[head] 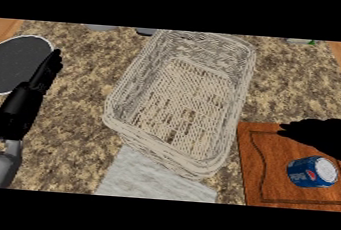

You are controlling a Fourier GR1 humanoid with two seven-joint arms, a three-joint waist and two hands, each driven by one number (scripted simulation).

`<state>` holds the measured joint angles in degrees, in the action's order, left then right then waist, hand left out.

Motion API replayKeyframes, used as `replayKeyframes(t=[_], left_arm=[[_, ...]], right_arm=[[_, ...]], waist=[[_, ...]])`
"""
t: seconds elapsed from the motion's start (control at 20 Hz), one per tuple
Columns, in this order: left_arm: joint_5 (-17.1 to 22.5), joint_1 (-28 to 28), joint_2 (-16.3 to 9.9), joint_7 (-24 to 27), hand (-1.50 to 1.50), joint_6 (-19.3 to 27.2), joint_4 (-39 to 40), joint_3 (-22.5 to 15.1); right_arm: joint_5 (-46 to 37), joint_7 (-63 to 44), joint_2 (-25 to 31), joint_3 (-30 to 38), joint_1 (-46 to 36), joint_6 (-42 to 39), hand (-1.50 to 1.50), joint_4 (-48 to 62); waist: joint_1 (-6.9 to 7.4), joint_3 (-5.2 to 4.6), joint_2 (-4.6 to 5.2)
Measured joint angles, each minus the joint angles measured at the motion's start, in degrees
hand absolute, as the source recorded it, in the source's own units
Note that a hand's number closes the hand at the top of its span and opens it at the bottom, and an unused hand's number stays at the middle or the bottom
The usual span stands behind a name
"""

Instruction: Pick the can from the cutting board and place it in the basket

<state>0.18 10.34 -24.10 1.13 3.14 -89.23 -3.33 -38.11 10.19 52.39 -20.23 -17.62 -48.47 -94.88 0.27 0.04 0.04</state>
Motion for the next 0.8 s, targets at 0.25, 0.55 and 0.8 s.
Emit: replayKeyframes(t=[0.25,0.55,0.8], left_arm=[[-1.2,0.5,1.1,-0.6,0.00,-1.2,0.2,1.2],[-2.1,1.1,2.3,-1.4,0.00,-2.8,0.3,2.9],[-2.8,0.4,2.7,0.5,0.00,-4.4,1.1,4.4]], right_arm=[[-4.4,4.0,-1.8,0.6,1.9,3.3,-1.50,2.0],[-8.9,7.2,-3.5,2.4,5.8,6.7,-1.50,2.6],[-11.3,8.5,-6.3,3.4,6.9,7.5,-1.50,4.1]], waist=[[-0.15,-0.02,-0.03],[-0.33,-0.03,-0.06],[-0.28,-0.04,-0.04]])
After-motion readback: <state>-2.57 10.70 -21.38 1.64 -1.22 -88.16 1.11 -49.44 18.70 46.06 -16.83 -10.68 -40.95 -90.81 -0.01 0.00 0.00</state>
